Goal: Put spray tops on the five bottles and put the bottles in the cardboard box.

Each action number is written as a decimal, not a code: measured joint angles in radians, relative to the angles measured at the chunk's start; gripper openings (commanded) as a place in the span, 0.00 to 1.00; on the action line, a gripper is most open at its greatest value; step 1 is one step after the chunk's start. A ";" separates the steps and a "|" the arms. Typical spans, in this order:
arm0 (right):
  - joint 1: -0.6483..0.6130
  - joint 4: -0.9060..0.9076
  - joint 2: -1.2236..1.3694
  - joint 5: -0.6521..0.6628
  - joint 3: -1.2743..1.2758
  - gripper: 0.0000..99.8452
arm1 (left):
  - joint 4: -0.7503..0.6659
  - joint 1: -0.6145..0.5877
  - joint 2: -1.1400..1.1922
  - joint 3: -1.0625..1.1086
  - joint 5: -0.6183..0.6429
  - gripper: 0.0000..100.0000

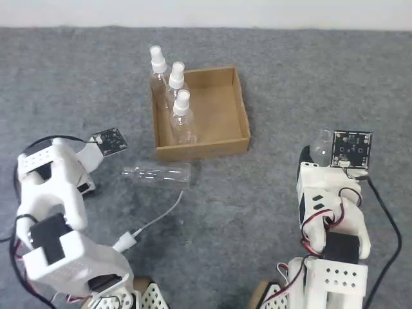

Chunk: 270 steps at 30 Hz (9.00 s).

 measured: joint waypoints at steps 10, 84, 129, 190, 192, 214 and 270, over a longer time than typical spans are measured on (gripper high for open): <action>0.000 0.000 0.000 0.000 0.000 0.09 | 0.000 0.054 0.015 -0.023 0.172 0.01; -0.282 0.000 -0.132 0.000 0.025 0.06 | 0.559 0.155 -0.407 -0.522 1.321 0.01; -0.422 0.000 -0.423 0.000 0.163 0.06 | 0.061 0.405 -1.189 -0.035 1.861 0.01; -0.901 -0.353 -0.422 0.163 0.423 0.05 | -0.270 0.566 -1.881 0.463 2.167 0.01; -0.901 -0.353 -0.422 0.163 0.423 0.05 | -0.270 0.566 -1.890 0.450 2.167 0.01; -0.901 -0.324 -0.422 0.163 0.423 0.05 | -0.178 0.563 -1.906 0.397 2.136 0.01; -0.901 -0.272 -0.422 0.163 0.423 0.05 | -0.178 0.895 -1.906 0.620 2.016 0.01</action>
